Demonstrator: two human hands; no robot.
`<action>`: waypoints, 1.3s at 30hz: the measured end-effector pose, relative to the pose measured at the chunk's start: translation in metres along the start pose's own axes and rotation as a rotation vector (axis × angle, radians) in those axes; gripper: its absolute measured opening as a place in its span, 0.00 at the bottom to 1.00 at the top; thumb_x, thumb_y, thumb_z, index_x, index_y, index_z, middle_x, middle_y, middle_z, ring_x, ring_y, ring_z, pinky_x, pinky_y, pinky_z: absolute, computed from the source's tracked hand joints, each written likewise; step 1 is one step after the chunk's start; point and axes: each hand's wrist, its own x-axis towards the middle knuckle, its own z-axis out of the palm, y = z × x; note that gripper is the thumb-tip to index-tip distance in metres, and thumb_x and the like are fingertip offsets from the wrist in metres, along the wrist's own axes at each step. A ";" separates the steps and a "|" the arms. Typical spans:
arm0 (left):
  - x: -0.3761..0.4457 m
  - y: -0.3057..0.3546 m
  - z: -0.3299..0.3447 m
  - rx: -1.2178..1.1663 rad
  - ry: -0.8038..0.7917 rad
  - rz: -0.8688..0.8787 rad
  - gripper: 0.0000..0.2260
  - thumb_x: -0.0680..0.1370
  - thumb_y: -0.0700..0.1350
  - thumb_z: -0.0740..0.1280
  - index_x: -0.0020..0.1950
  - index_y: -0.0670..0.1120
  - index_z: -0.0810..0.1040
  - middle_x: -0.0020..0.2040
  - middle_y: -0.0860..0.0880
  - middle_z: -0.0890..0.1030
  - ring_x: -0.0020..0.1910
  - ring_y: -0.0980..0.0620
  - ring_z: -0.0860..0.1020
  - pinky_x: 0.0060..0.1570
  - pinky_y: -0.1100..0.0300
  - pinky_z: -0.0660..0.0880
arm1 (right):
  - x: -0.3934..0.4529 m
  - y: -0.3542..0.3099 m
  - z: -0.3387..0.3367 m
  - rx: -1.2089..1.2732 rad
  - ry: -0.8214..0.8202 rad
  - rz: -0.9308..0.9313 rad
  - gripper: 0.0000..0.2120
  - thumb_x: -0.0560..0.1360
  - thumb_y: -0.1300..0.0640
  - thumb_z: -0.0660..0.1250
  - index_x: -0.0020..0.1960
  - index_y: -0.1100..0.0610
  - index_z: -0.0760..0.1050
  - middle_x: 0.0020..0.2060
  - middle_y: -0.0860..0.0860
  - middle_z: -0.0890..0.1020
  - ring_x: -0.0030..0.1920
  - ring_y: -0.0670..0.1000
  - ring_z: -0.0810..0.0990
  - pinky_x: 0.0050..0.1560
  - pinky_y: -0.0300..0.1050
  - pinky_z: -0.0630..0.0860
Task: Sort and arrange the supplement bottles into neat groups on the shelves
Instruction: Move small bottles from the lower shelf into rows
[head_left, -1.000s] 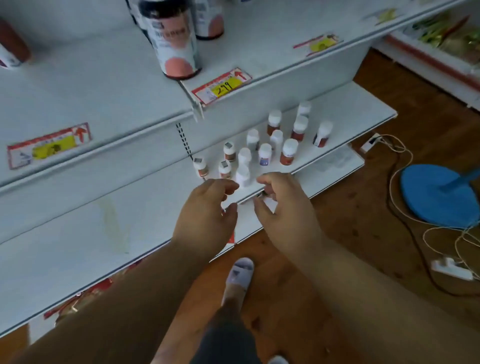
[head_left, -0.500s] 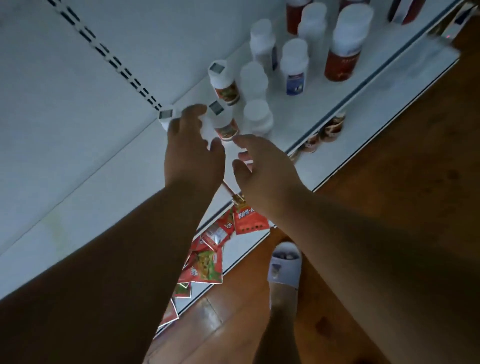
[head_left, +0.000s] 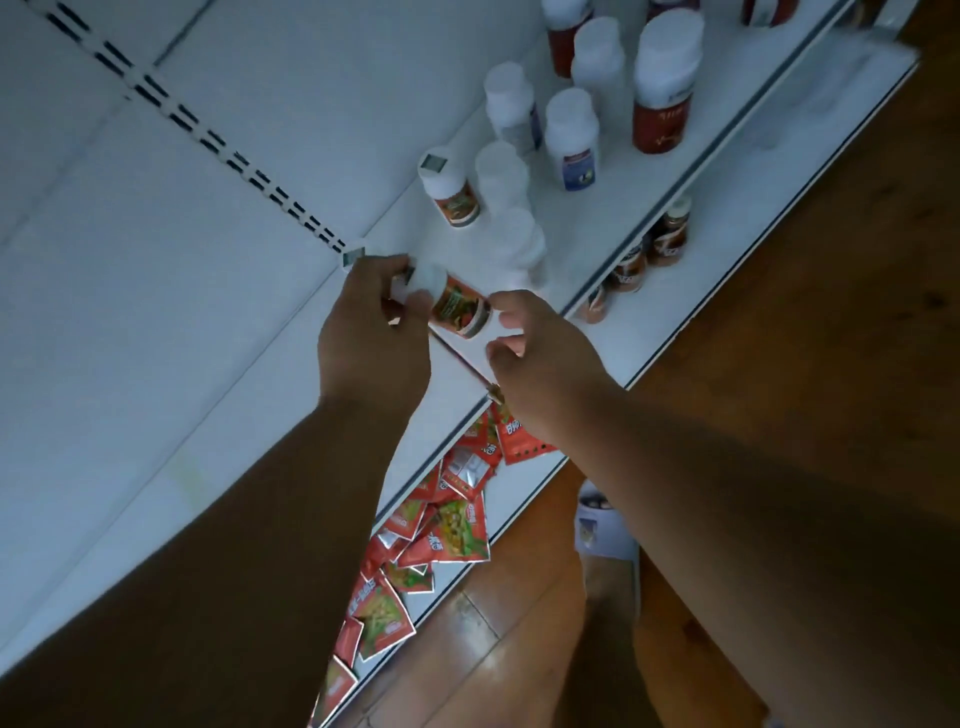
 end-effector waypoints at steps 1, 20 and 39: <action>-0.018 0.004 -0.011 -0.054 0.001 -0.029 0.11 0.81 0.48 0.66 0.63 0.55 0.74 0.54 0.56 0.80 0.52 0.56 0.79 0.47 0.69 0.74 | -0.016 -0.006 -0.005 0.041 -0.021 0.010 0.21 0.80 0.56 0.63 0.72 0.46 0.65 0.67 0.49 0.74 0.61 0.46 0.76 0.55 0.39 0.70; -0.315 0.155 -0.321 -0.663 -0.032 0.034 0.14 0.78 0.43 0.70 0.61 0.56 0.76 0.50 0.53 0.83 0.47 0.56 0.82 0.44 0.66 0.77 | -0.384 -0.284 -0.094 0.181 -0.172 -0.050 0.11 0.75 0.64 0.71 0.55 0.56 0.73 0.47 0.61 0.83 0.43 0.56 0.85 0.51 0.52 0.83; -0.184 -0.055 -0.536 -0.253 0.328 -0.046 0.17 0.76 0.42 0.71 0.56 0.60 0.71 0.52 0.62 0.80 0.43 0.63 0.80 0.41 0.64 0.75 | -0.269 -0.439 0.232 -0.483 -0.191 -0.469 0.16 0.75 0.52 0.71 0.60 0.54 0.72 0.54 0.50 0.81 0.49 0.50 0.78 0.46 0.41 0.70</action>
